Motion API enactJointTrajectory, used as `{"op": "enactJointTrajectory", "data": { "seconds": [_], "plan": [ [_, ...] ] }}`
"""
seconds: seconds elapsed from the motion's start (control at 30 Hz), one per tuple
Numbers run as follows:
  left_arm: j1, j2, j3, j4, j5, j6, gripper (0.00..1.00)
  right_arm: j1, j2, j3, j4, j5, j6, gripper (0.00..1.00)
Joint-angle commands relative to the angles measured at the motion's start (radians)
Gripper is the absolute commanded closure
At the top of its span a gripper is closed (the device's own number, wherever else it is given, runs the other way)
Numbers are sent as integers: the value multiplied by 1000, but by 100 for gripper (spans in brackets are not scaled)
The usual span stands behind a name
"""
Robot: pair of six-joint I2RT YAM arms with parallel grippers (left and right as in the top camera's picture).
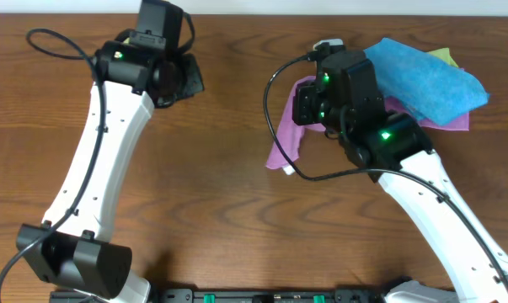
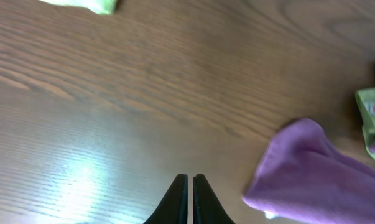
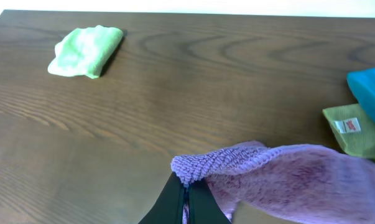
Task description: Fold the cloth
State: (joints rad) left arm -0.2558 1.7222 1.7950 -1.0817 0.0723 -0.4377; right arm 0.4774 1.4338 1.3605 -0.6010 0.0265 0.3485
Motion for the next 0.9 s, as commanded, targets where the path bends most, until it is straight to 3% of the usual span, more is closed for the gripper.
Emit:
{"op": "enactJointTrajectory", "data": {
  "seconds": [0.0, 0.3, 0.57, 0.87],
  "plan": [
    [-14, 8, 19, -11, 57, 4, 94, 8, 8, 17, 43, 12, 12, 99],
    [-20, 8, 19, -18, 94, -11, 94, 1, 32, 17, 427, 59, -58, 99],
    [-20, 8, -7, -47, 78, 5, 94, 59, 81, 17, 95, 45, -28, 99],
    [-20, 8, -97, -47, 87, 5, 94, 106, 83, 17, -161, 44, 138, 98]
  ]
}}
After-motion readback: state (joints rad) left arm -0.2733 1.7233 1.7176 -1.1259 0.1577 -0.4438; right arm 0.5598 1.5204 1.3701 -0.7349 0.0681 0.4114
